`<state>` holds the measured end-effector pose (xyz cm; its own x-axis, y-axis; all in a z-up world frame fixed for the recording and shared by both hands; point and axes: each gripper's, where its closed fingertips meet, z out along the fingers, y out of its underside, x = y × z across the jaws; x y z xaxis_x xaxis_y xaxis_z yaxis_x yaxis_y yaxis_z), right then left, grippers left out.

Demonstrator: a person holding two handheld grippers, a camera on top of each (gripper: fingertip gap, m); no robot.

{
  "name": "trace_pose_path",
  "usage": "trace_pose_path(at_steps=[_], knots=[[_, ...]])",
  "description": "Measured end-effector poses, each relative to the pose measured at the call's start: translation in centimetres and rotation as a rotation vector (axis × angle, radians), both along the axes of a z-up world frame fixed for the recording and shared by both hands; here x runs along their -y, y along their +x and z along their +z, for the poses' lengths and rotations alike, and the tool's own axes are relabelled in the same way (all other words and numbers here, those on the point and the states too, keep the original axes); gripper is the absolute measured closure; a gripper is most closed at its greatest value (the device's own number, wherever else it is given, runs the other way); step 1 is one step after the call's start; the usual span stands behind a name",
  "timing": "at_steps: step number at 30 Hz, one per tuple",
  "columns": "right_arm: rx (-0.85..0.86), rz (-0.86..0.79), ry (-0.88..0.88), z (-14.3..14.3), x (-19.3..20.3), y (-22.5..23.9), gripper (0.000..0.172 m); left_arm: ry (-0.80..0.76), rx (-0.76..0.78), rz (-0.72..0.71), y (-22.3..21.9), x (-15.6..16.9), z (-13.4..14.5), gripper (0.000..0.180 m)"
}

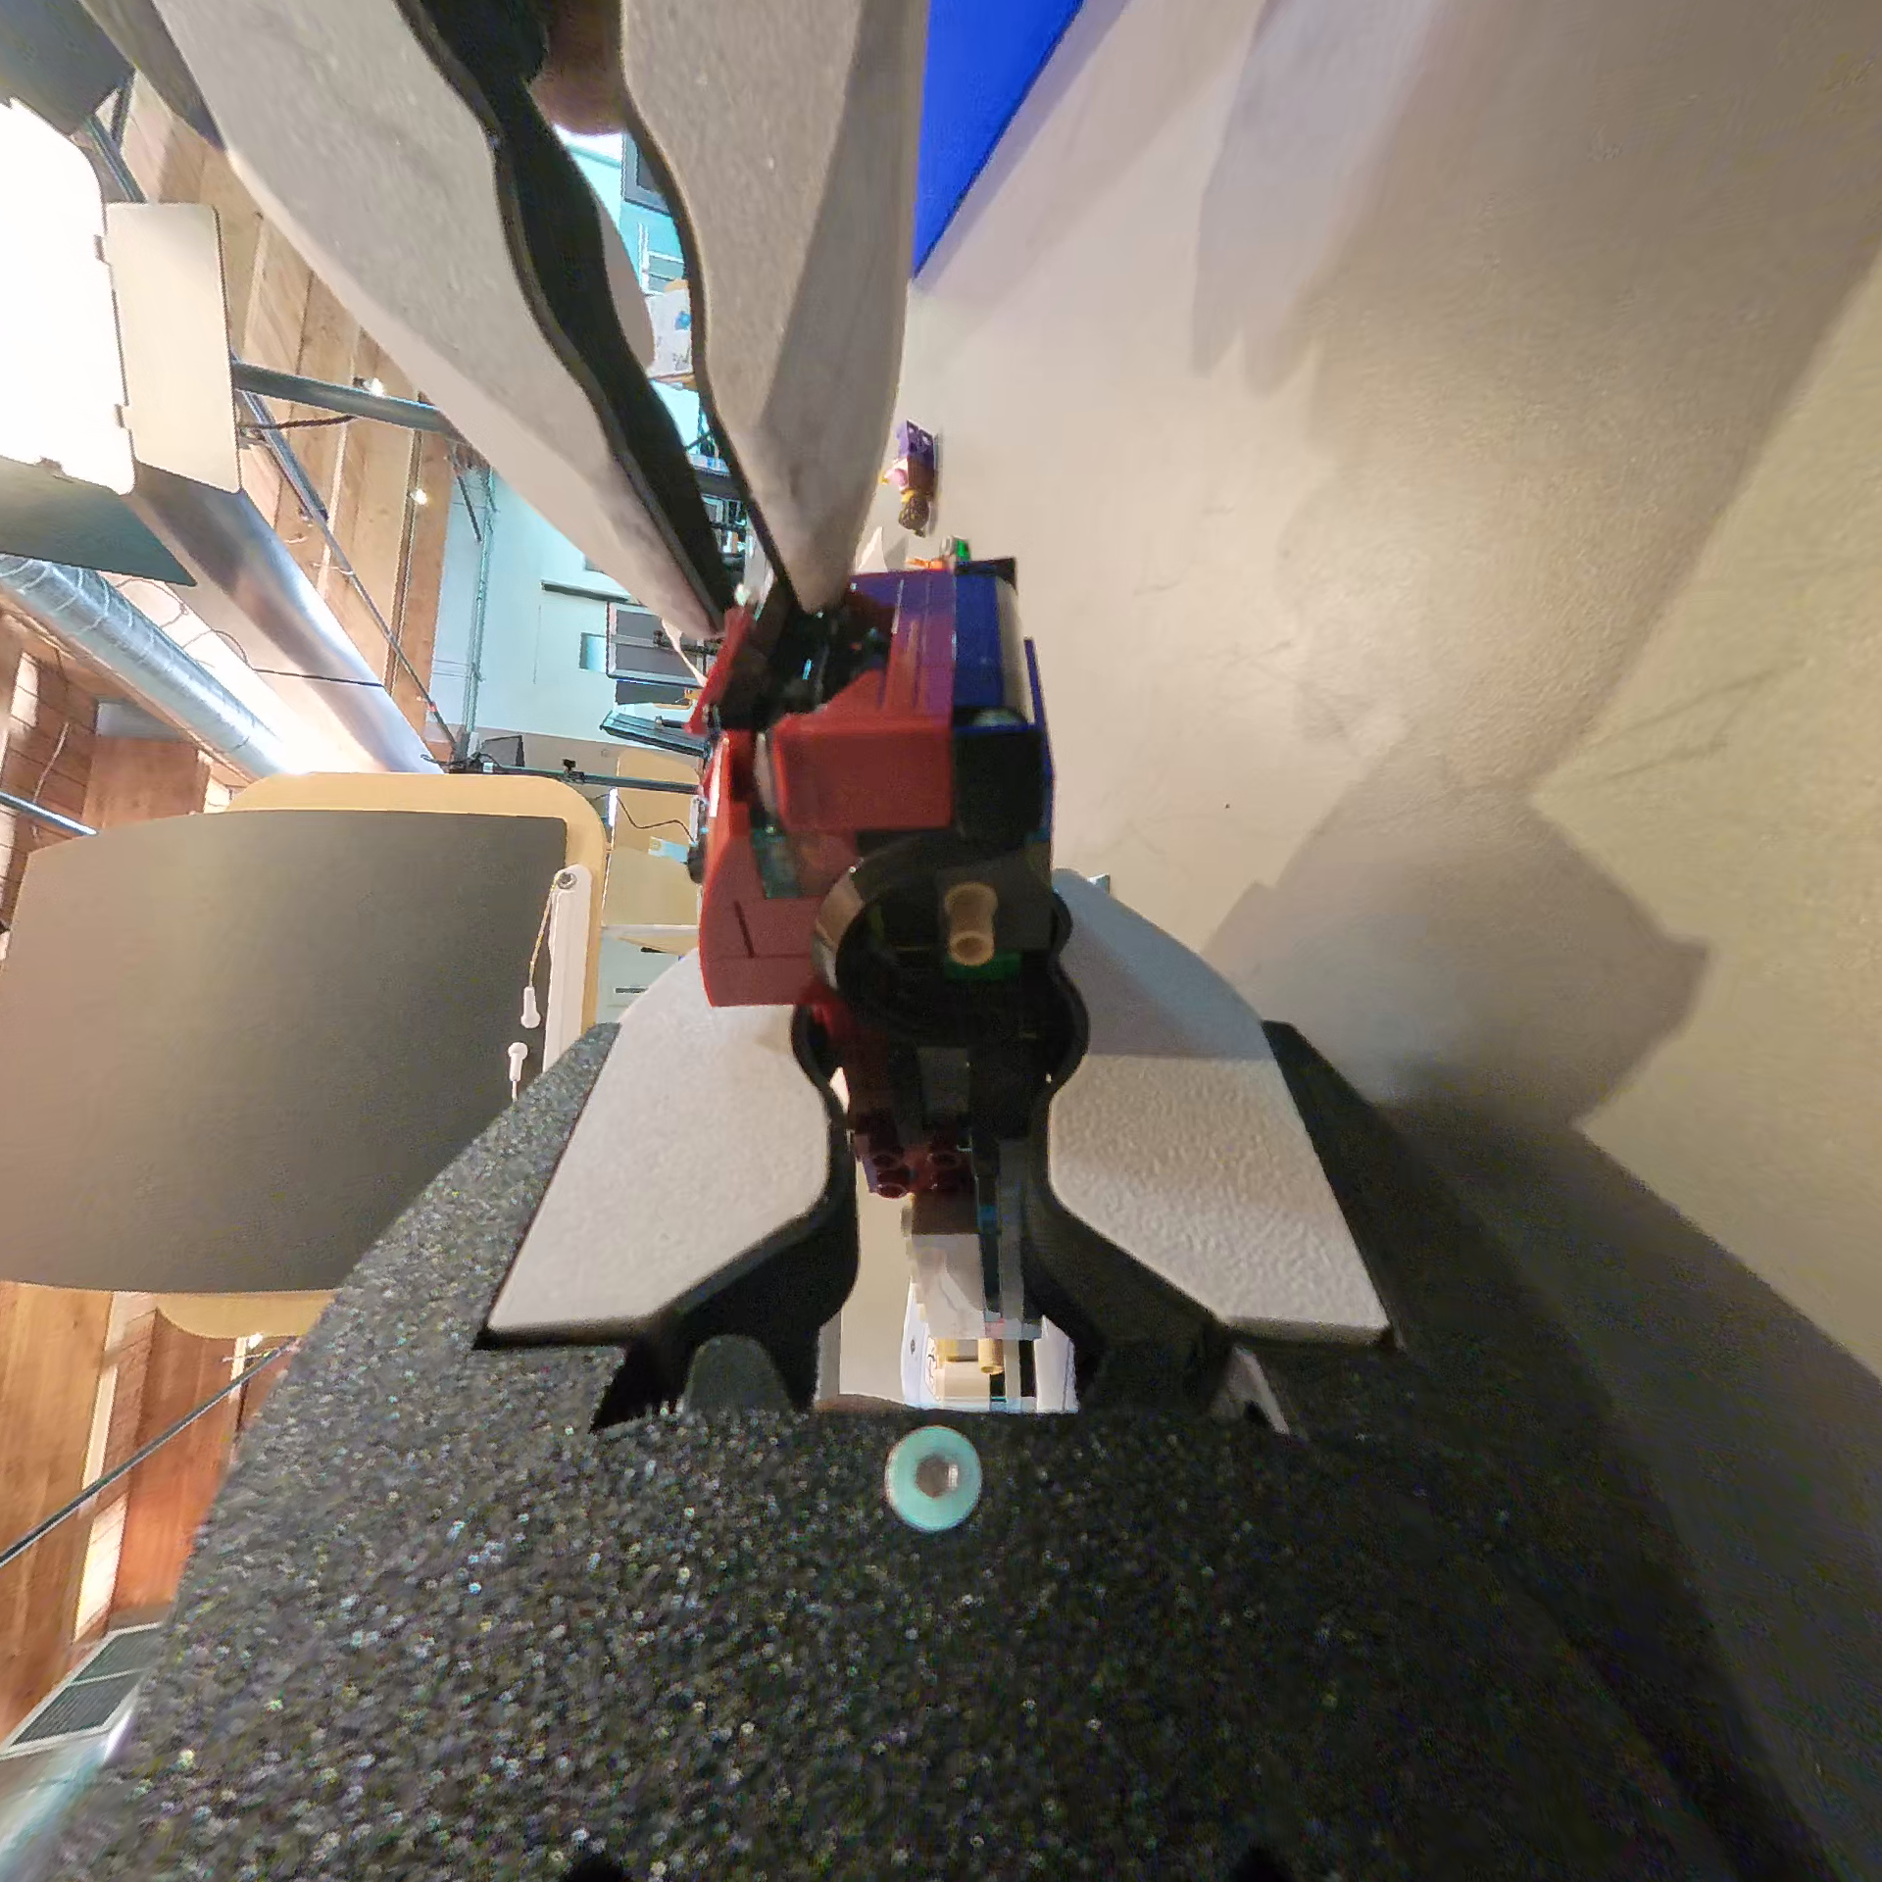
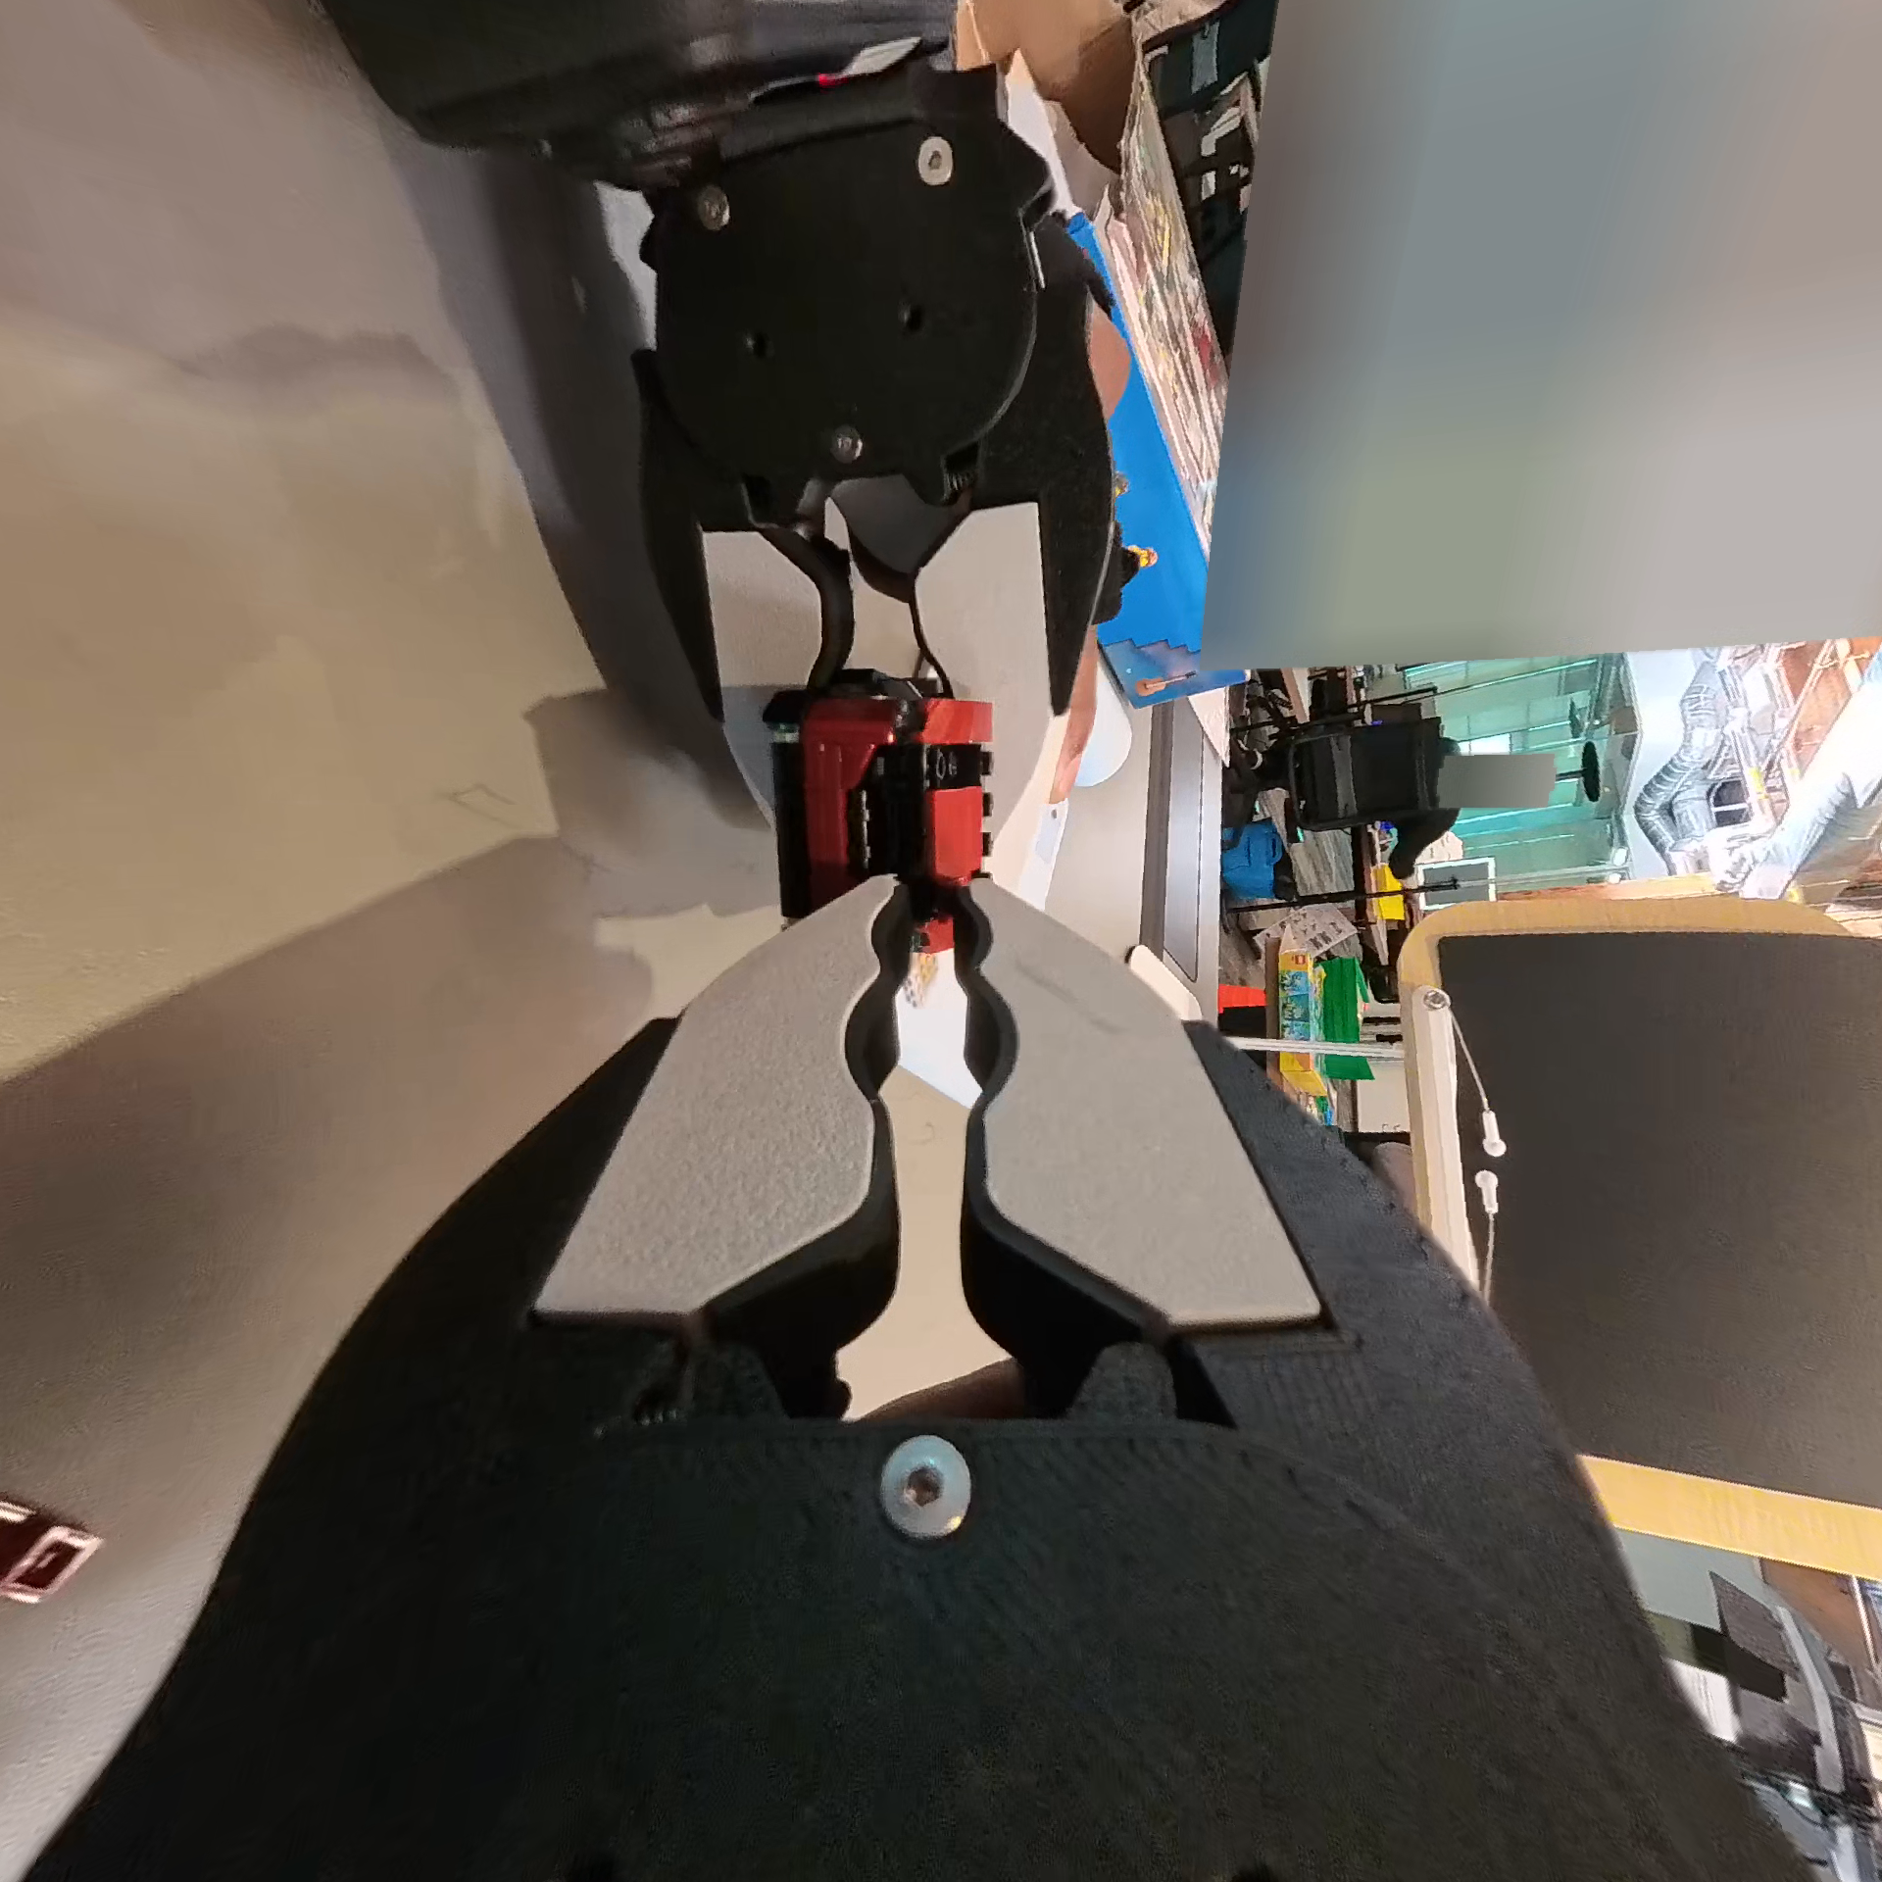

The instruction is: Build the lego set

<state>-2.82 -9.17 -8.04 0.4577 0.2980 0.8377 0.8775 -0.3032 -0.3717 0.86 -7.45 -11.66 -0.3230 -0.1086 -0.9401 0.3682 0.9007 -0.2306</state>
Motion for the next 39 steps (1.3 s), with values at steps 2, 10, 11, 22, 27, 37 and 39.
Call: trace_pose_path(at_steps=[2,10,11,22,27,37,39], knots=[[0.003,0.002,0.004,0.1,0.0,0.0,0.164,-0.006,-0.002,0.000,0.0,0.0,0.1,0.146],[0.020,0.008,-0.004,0.0,0.0,0.0,0.164,-0.006,-0.002,0.000,0.1,-0.1,0.0,0.146],[0.022,0.009,-0.006,0.0,0.0,0.0,0.164,-0.006,-0.001,-0.001,0.0,-0.1,0.0,0.146],[0.015,0.005,0.029,0.2,0.1,0.1,0.165,-0.018,-0.002,0.002,0.2,-0.1,0.2,0.146],[0.010,-0.002,0.041,0.4,0.2,0.3,0.149,-0.020,-0.001,0.006,0.2,-0.2,0.3,0.146],[-0.024,-0.006,-0.010,-0.5,0.1,0.0,0.162,0.053,0.017,0.005,0.2,-0.2,-0.1,0.145],[-0.032,-0.008,-0.017,-0.6,0.1,0.0,0.164,0.061,0.024,0.006,0.2,-0.2,-0.1,0.145]])
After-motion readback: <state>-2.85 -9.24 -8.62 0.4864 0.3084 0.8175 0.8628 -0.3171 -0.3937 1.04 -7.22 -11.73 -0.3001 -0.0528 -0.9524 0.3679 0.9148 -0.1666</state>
